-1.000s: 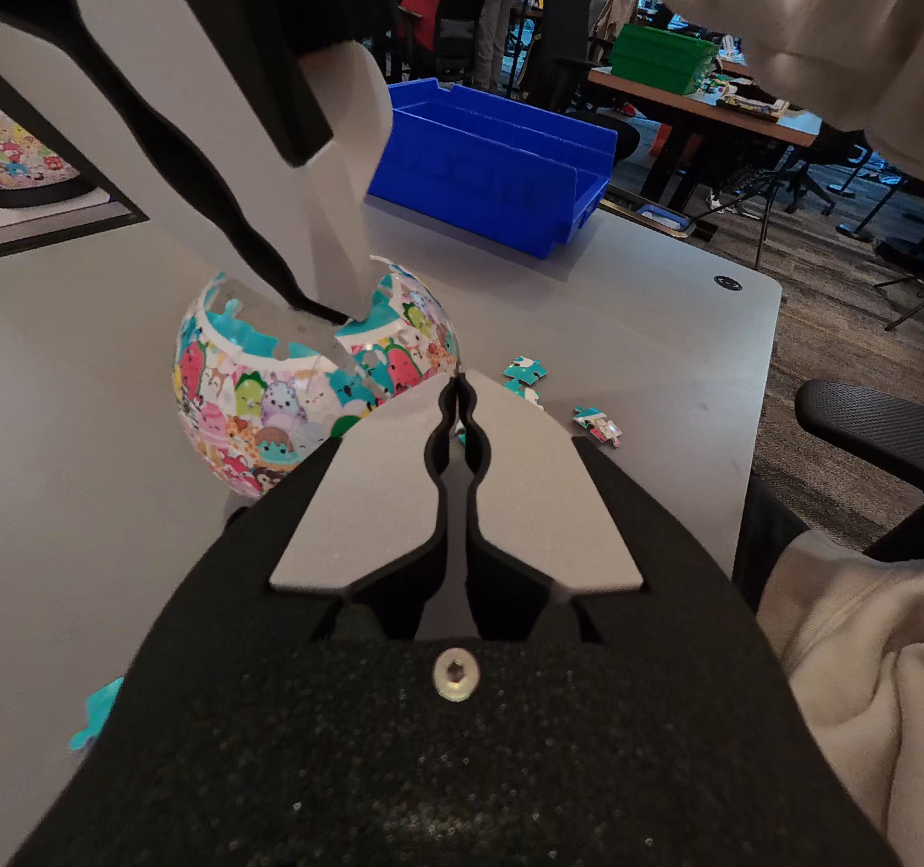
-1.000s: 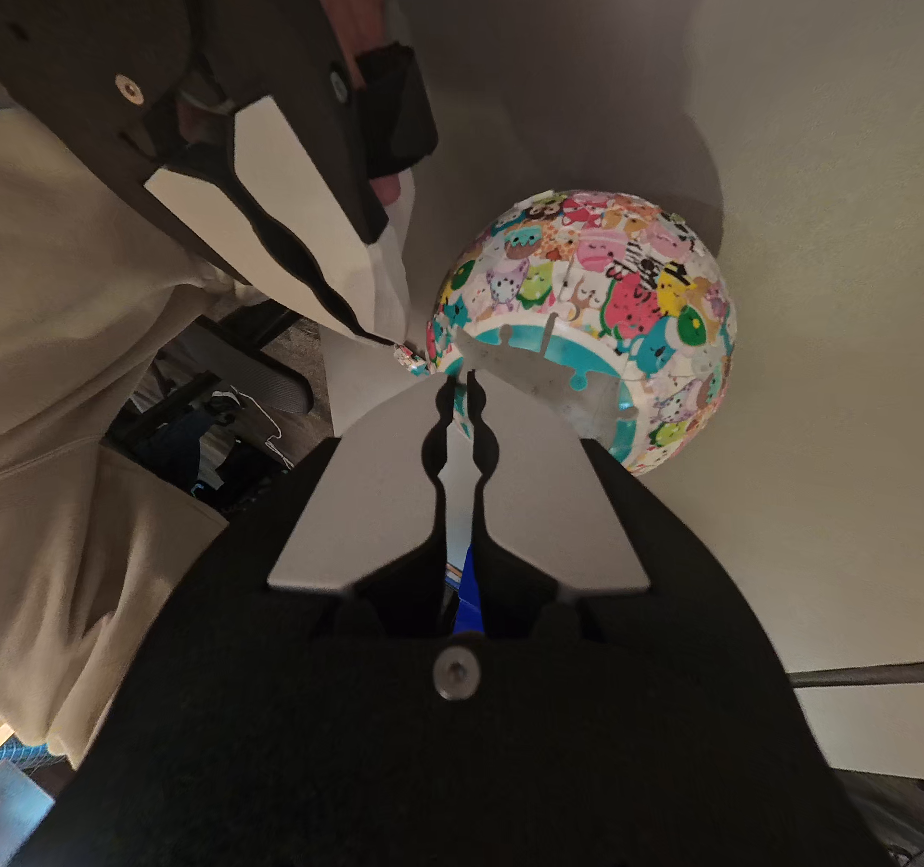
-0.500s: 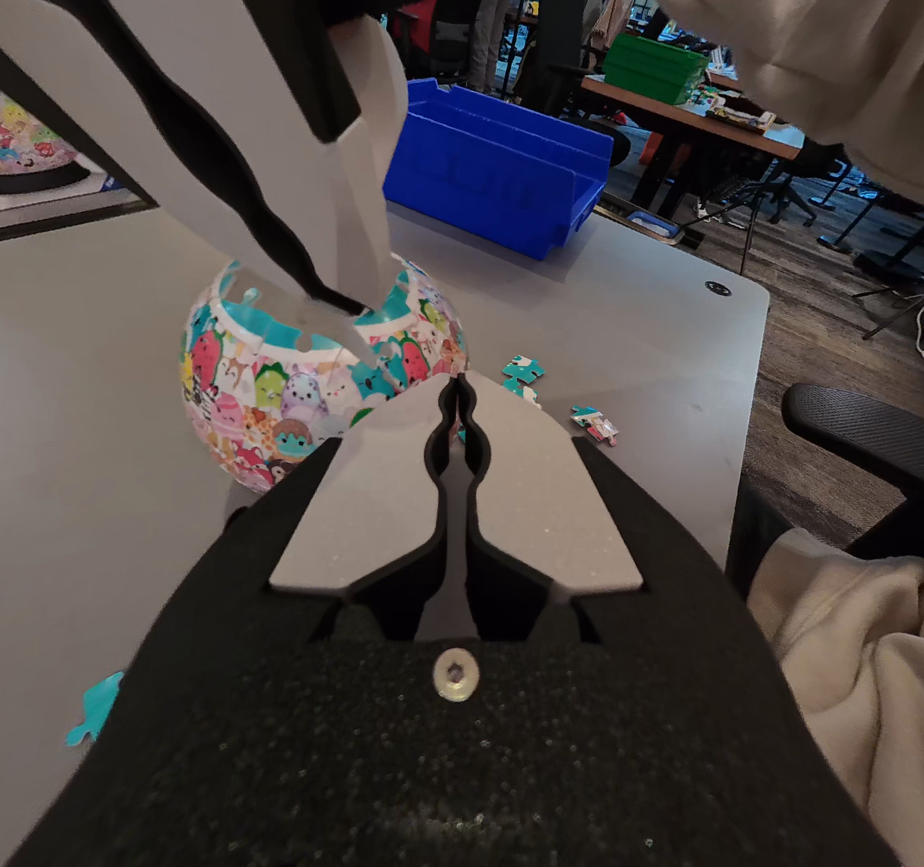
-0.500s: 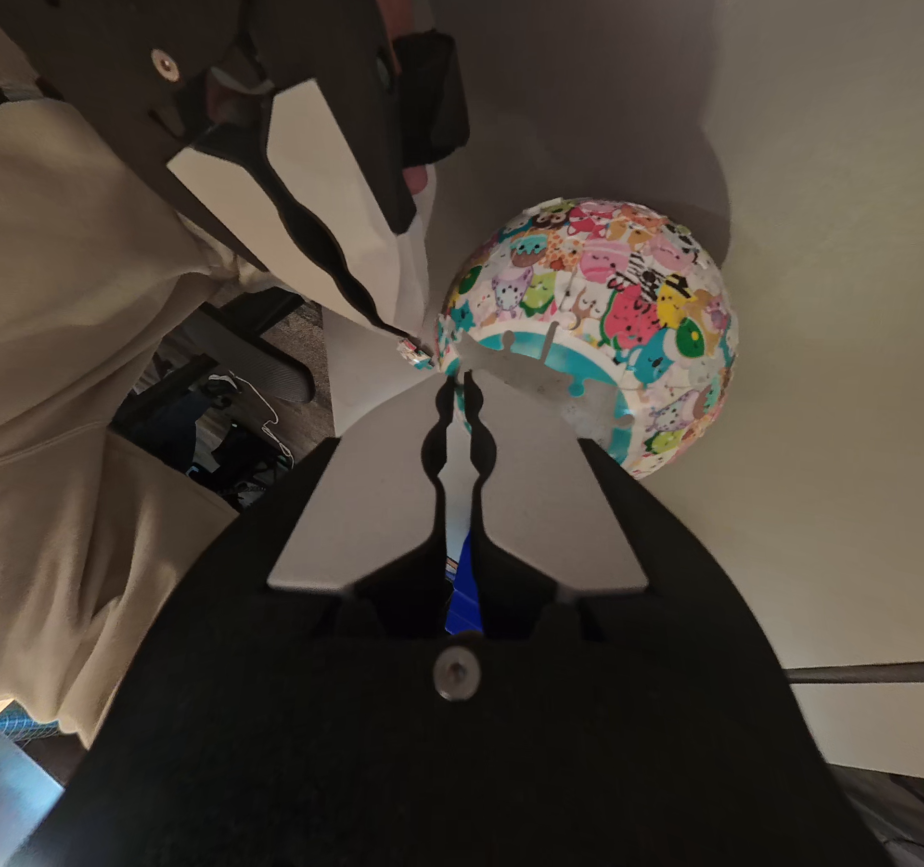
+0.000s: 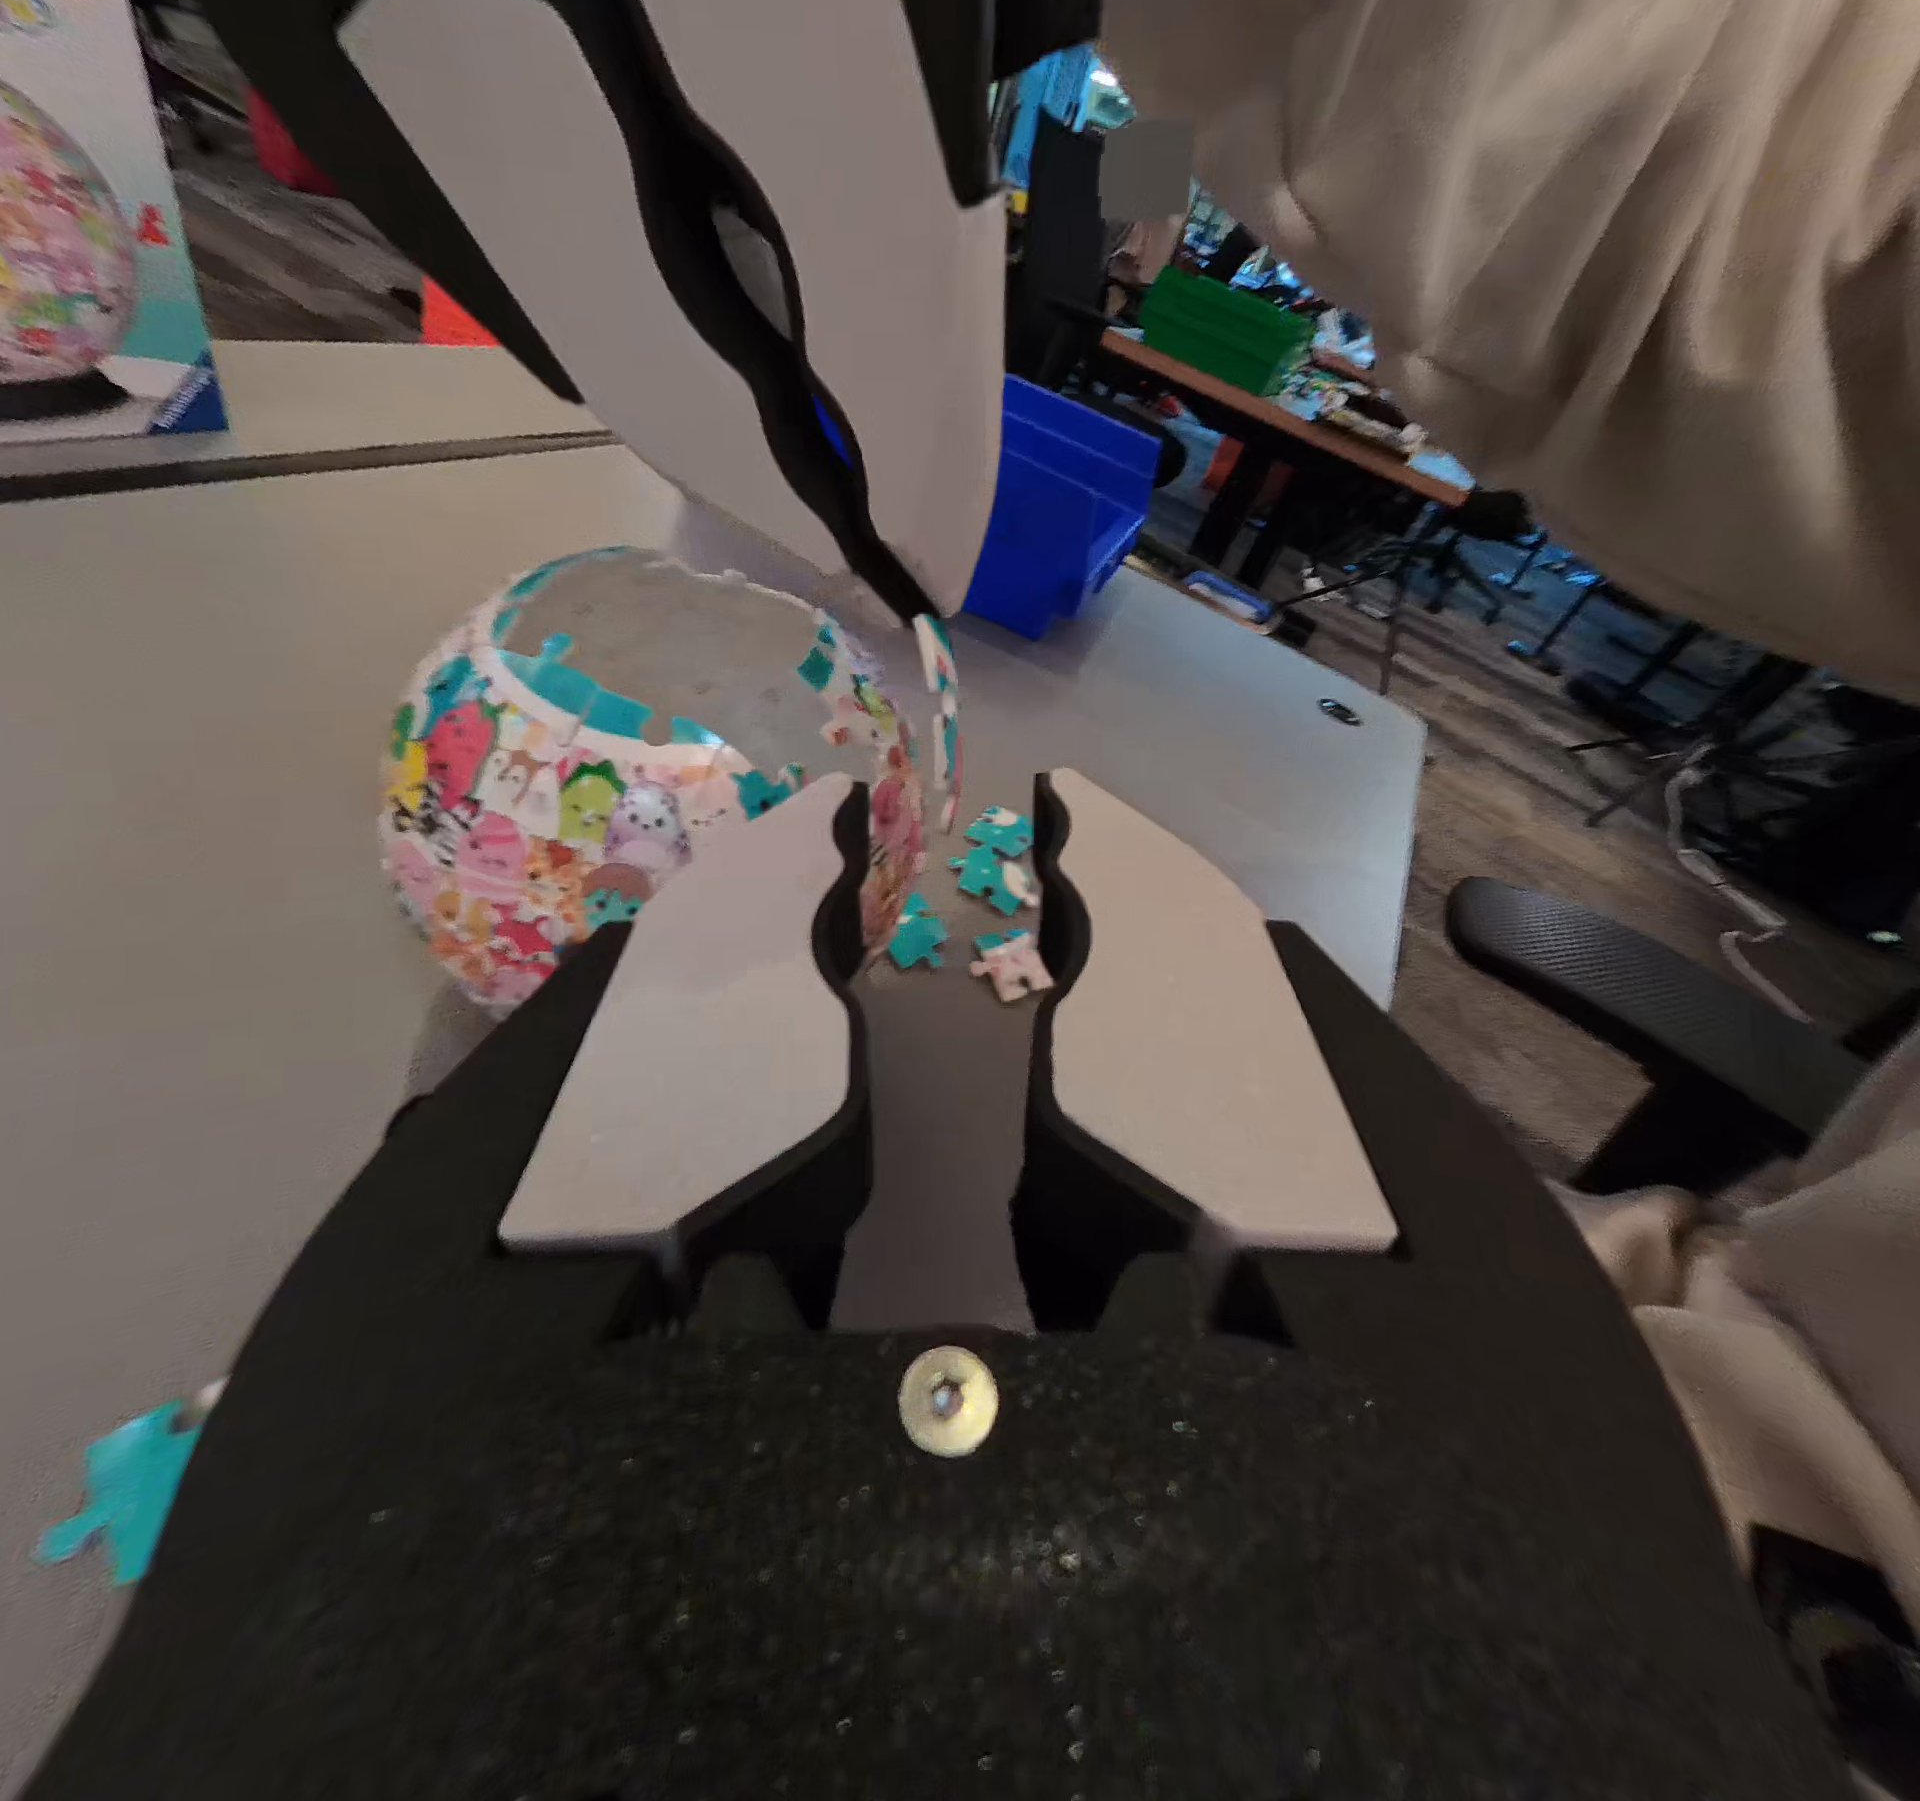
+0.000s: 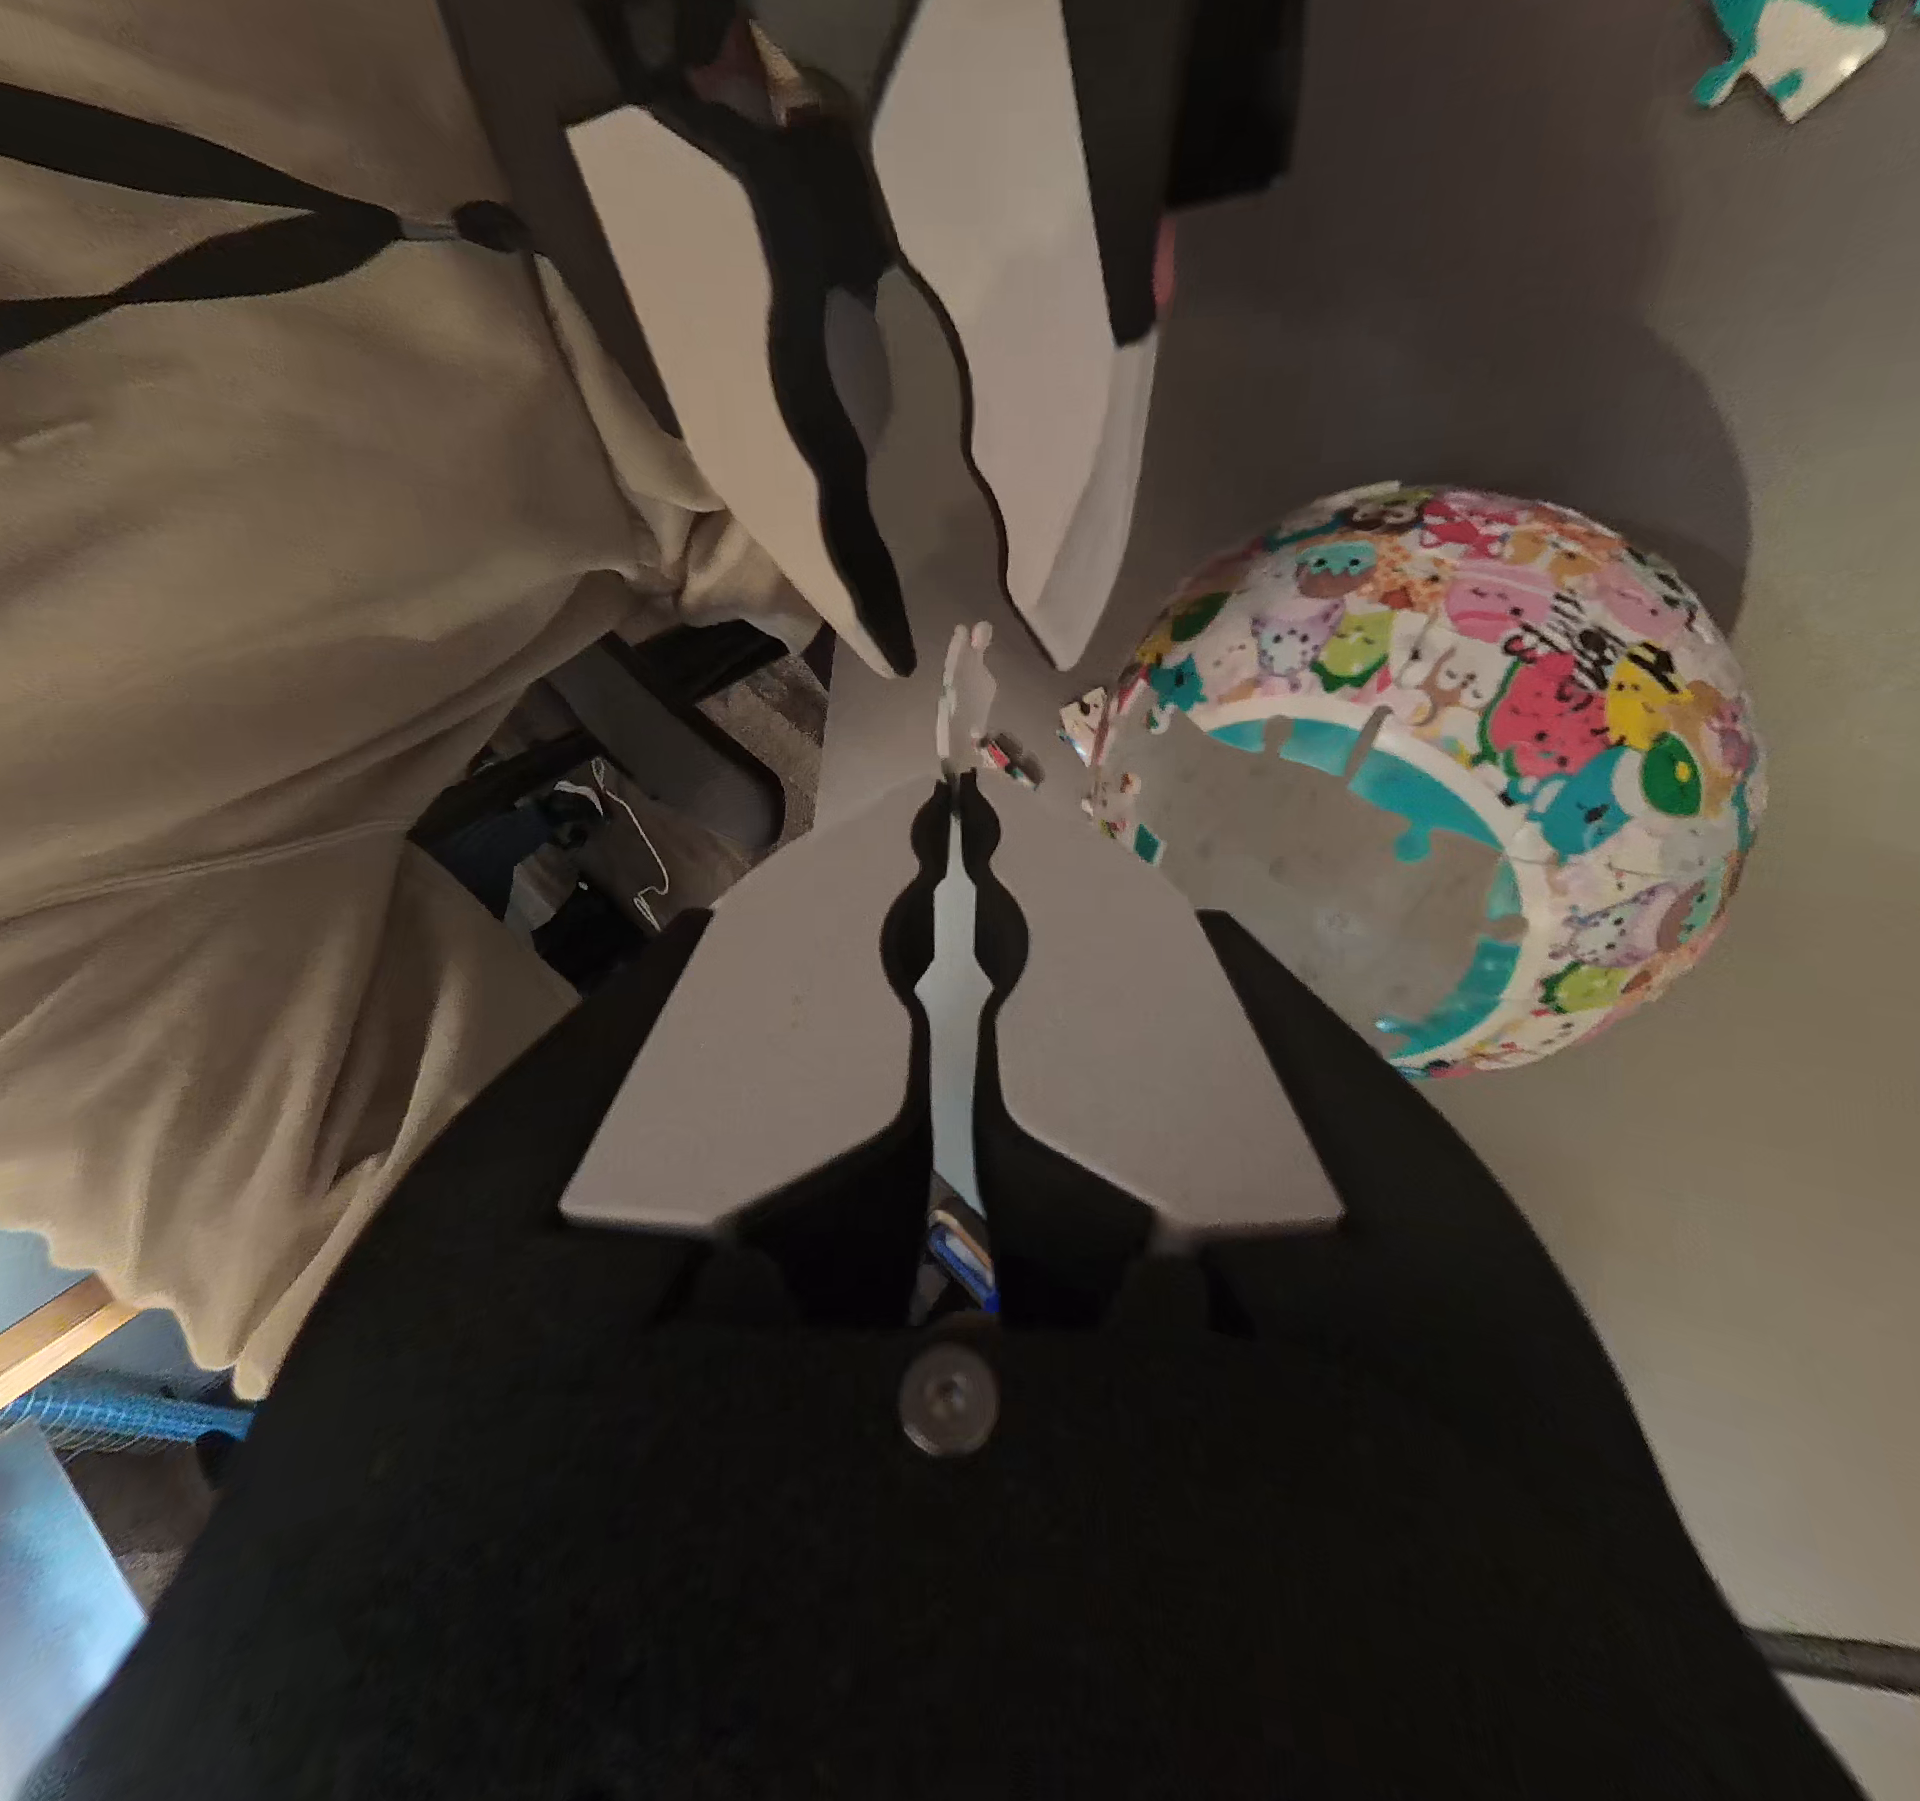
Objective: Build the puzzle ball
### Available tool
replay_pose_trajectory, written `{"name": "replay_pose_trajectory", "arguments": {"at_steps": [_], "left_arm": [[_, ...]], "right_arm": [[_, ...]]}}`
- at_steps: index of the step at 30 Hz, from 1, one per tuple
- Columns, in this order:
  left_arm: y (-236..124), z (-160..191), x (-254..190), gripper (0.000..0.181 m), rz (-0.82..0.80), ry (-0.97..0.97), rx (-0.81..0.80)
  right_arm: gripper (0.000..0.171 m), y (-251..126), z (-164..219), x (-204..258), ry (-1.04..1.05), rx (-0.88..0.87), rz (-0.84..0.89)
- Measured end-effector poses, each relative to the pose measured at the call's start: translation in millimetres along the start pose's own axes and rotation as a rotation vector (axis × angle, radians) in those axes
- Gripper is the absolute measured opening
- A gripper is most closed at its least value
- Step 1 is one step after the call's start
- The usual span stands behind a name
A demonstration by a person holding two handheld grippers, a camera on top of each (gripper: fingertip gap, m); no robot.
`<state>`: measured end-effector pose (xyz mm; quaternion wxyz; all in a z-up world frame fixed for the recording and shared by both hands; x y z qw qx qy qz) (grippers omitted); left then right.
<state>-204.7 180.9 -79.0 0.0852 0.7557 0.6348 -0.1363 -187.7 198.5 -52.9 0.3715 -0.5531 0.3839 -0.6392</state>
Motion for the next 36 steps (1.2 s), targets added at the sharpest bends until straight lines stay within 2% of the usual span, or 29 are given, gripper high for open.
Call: {"name": "replay_pose_trajectory", "arguments": {"at_steps": [2, 3, 7, 11, 13, 15, 19, 23, 28, 31, 36], "left_arm": [[2.5, -0.1, -2.1, 0.017, 0.041, -0.055, -0.02], [2.5, -0.4, -2.4, 0.004, 0.056, -0.083, -0.032], [0.7, -6.5, -8.5, 0.002, 0.133, -0.189, -0.14], [-11.7, -21.2, -12.7, 0.002, 0.217, -0.267, -0.313], [-21.0, -29.2, -10.0, 0.002, 0.209, -0.248, -0.385], [-28.6, -34.6, -6.8, 0.002, 0.193, -0.227, -0.432], [-35.4, -37.1, -2.2, 0.002, 0.164, -0.204, -0.475], [-32.3, -35.3, -2.6, 0.002, 0.134, -0.159, -0.437], [-31.1, -36.3, -2.7, 0.002, 0.109, -0.132, -0.432], [-32.4, -37.1, -2.5, 0.002, 0.107, -0.127, -0.433], [-30.3, -36.8, -5.0, 0.002, 0.106, -0.121, -0.425]], "right_arm": [[0.001, -2.0, -3.8, 1.6, -0.012, -0.023, 0.011], [0.001, -3.1, -6.1, 3.6, -0.019, -0.037, 0.009], [0.002, -9.4, -20.1, 3.6, -0.066, -0.167, 0.083], [0.001, -27.9, -40.4, 8.4, -0.096, -0.485, 0.142], [0.003, -39.5, -44.6, 6.9, -0.06, -0.665, 0.188], [0.005, -44.2, -47.4, 11.6, -0.014, -0.829, 0.163], [0.003, -37.6, -50.2, 11.9, 0.039, -0.961, 0.152], [0.004, -42.0, -49.7, 8.0, 0.057, -0.954, 0.162], [0.001, -42.4, -47.1, 4.5, 0.022, -0.806, 0.213], [0.007, -49.4, -46.5, -1.7, 0.027, -0.771, 0.253], [0.004, -42.1, -47.2, 2.5, -0.005, -0.686, 0.196]]}}
Point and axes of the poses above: each gripper's, where its closed fingertips meet, y out along the fingers, z out of its underside, x = y × z across the jaws, the point moved 1 cm from there along -y, back along the fingers, and after that the axes turned 14 degrees about z, right-handed, at the moved point
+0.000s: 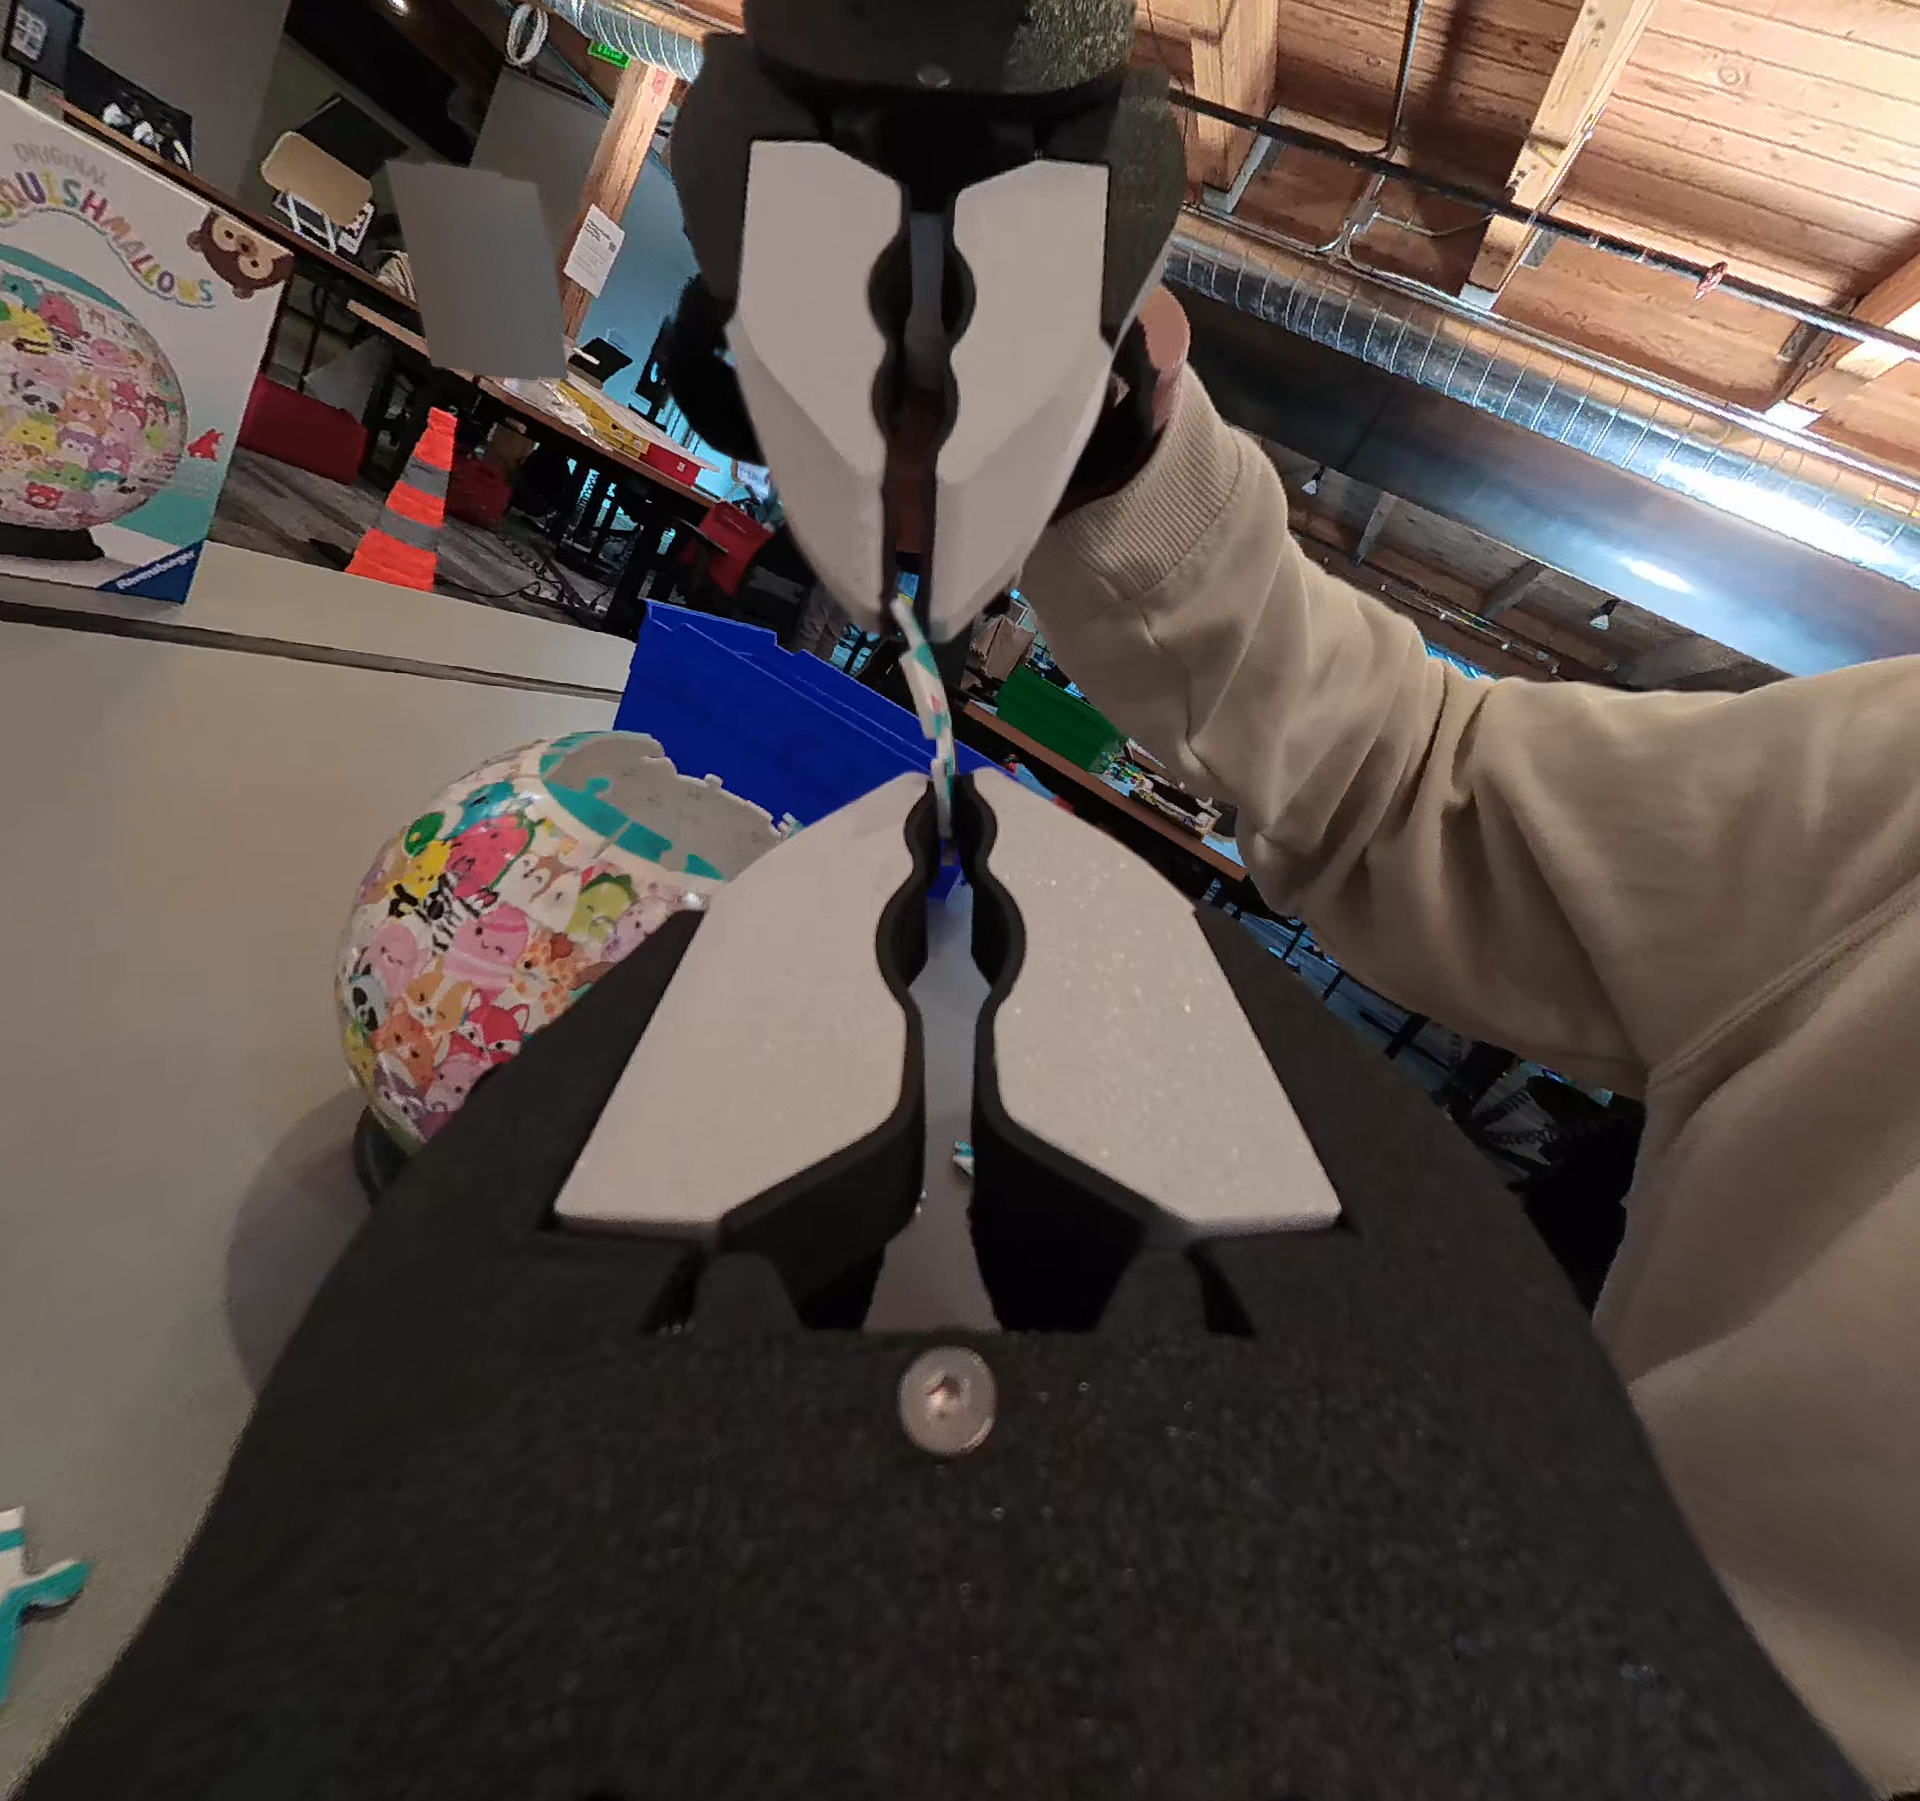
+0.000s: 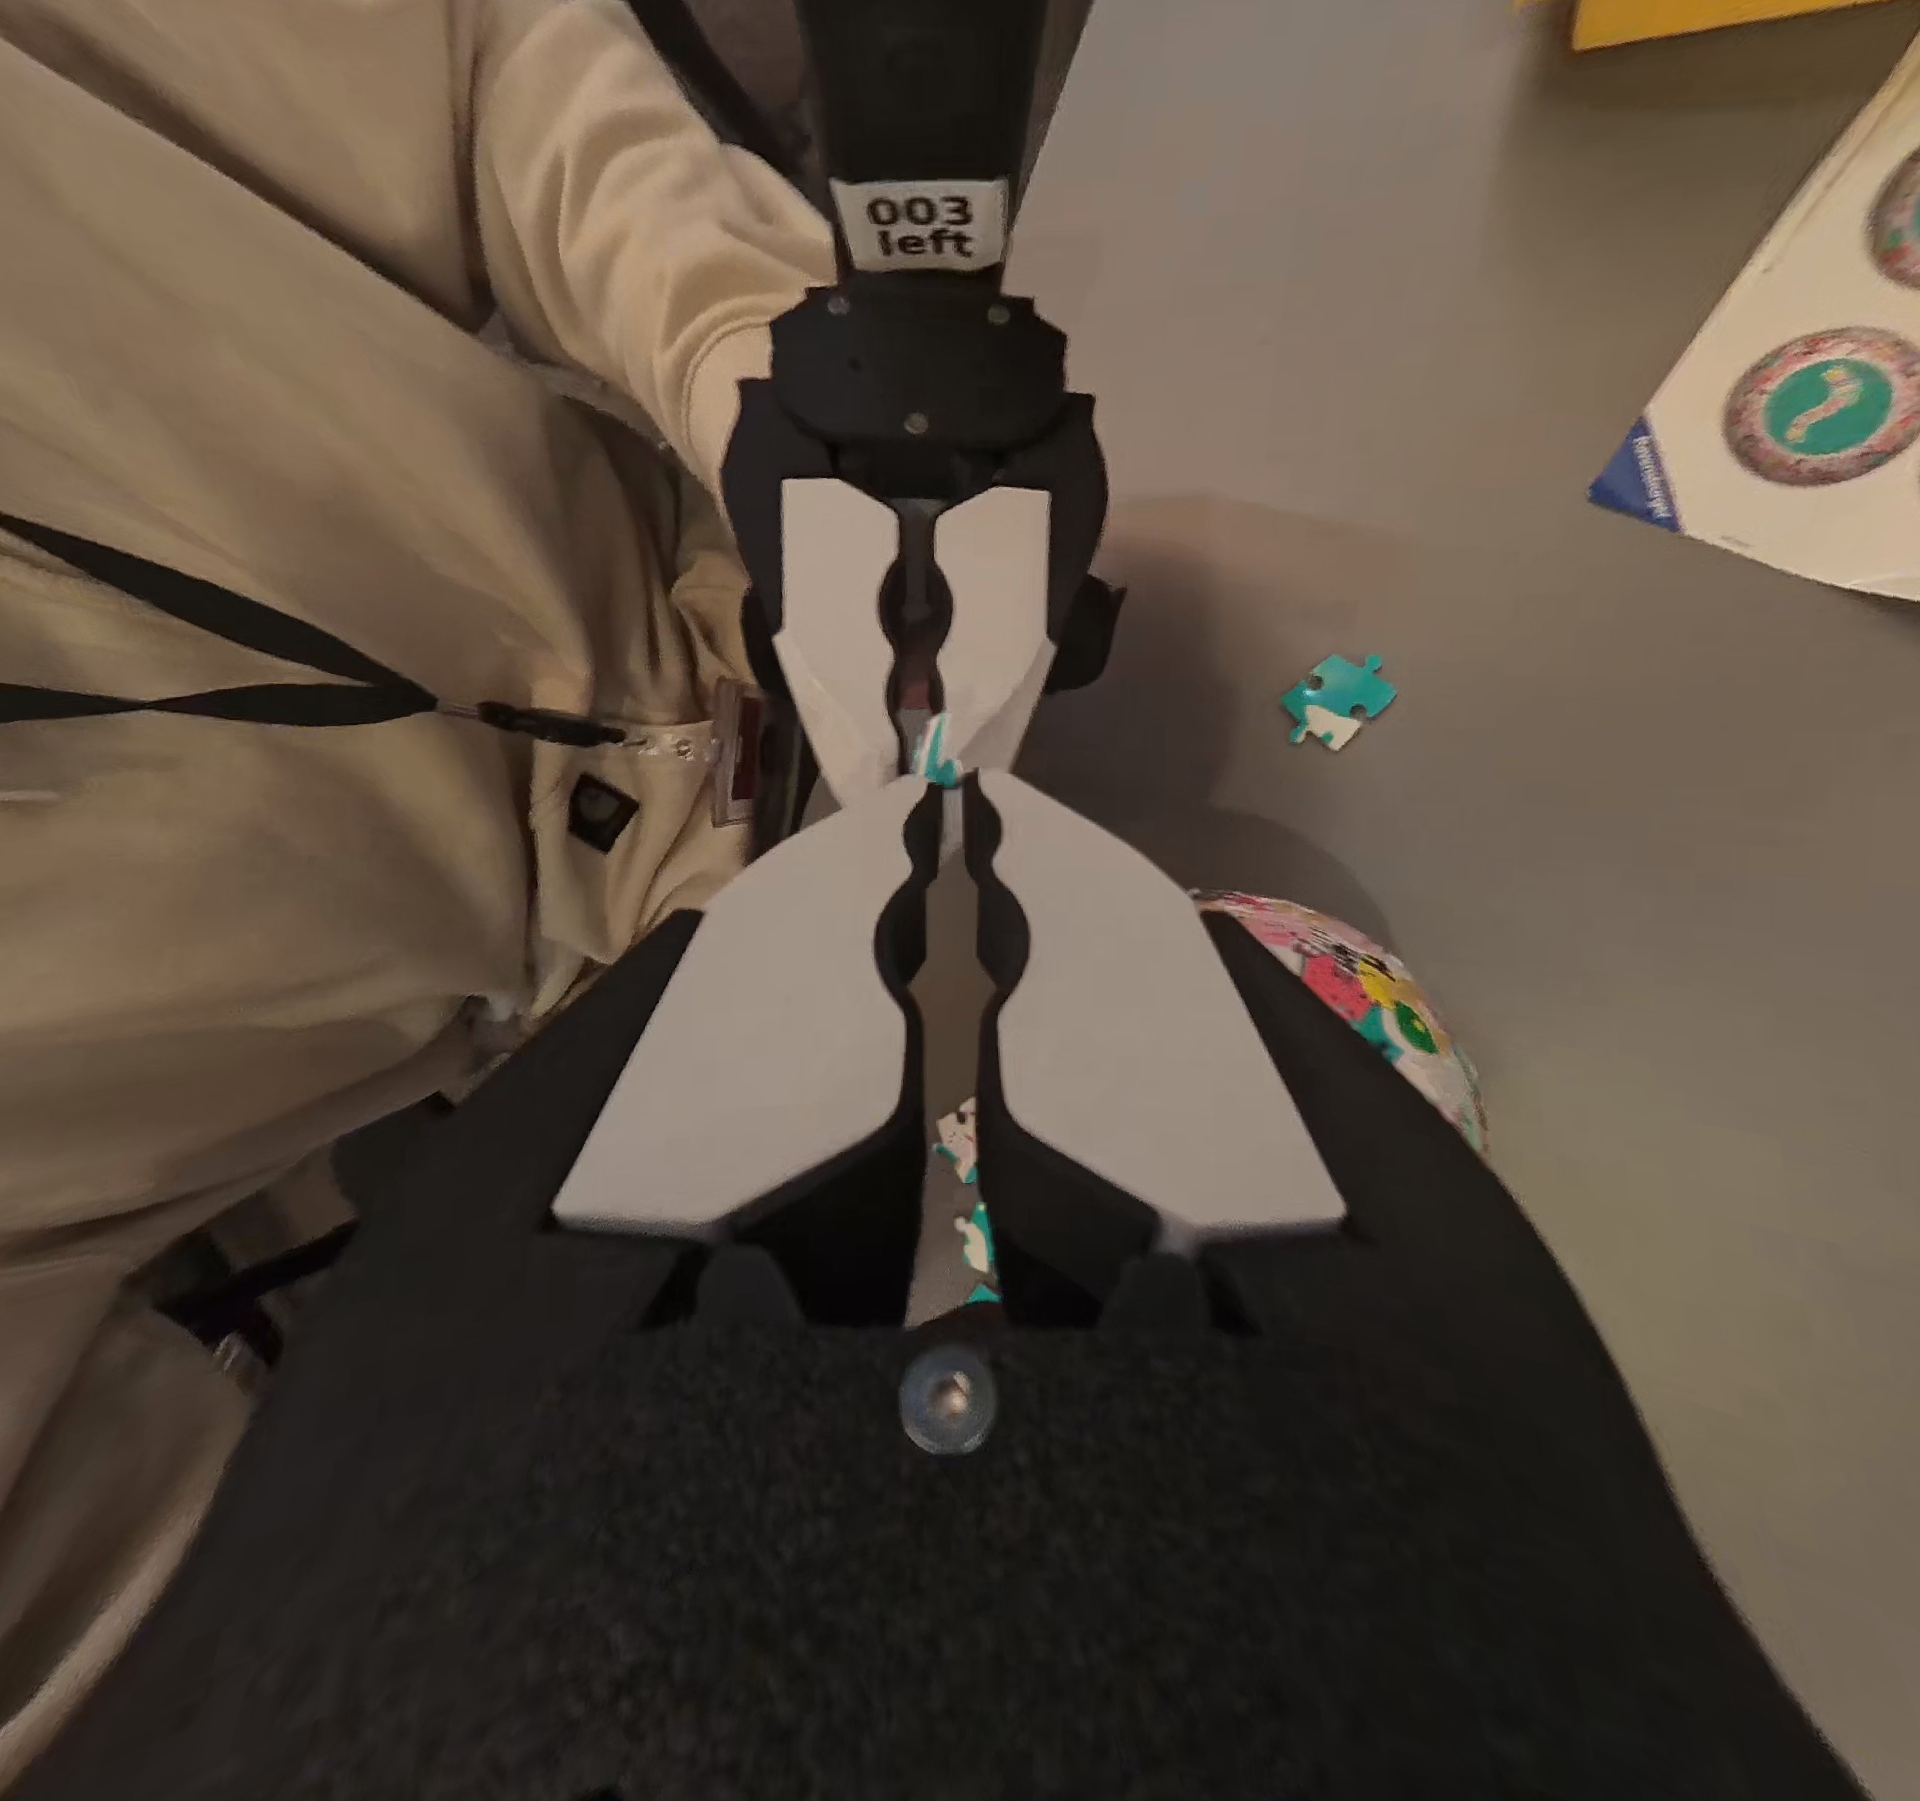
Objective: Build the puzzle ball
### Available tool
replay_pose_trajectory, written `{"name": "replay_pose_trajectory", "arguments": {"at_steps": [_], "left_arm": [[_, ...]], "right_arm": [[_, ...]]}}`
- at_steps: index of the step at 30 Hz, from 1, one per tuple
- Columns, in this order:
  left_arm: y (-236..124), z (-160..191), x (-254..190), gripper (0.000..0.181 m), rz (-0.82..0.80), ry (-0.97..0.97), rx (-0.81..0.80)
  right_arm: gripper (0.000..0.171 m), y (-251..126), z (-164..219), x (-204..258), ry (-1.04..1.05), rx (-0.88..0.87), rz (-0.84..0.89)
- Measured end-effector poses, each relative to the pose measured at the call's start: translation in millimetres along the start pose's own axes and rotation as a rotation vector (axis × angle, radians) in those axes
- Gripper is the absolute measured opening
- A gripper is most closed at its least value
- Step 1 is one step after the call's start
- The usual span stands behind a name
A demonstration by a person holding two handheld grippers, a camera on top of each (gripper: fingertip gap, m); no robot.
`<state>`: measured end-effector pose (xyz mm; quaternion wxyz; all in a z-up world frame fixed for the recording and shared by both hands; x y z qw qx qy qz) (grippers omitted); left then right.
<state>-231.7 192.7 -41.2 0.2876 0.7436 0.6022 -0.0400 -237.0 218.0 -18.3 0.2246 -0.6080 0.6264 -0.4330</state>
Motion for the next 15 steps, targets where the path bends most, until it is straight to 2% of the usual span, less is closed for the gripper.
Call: {"name": "replay_pose_trajectory", "arguments": {"at_steps": [8, 10, 15], "left_arm": [[2.6, 6.1, 0.6, 0.003, 0.018, -0.017, 0.038], [3.9, 7.7, 0.5, 0.002, 0.021, -0.025, 0.042], [7.4, 12.3, 0.2, 0.003, 0.01, 0.0, 0.078]], "right_arm": [[0.003, 2.3, 5.5, 2.8, 0.022, 0.023, -0.066], [0.007, 3.3, 7.2, 4.2, 0.05, 0.02, -0.094], [0.004, 2.9, 11.7, 5.8, 0.067, 0.031, -0.099]]}}
Point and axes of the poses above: each gripper's, where its closed fingertips meet, y out along the fingers, z out of its underside, x = y × z across the jaws, the point moved 1 cm from there along -y, back along the fingers, and after that the axes turned 14 degrees about z, right-handed, at the moved point
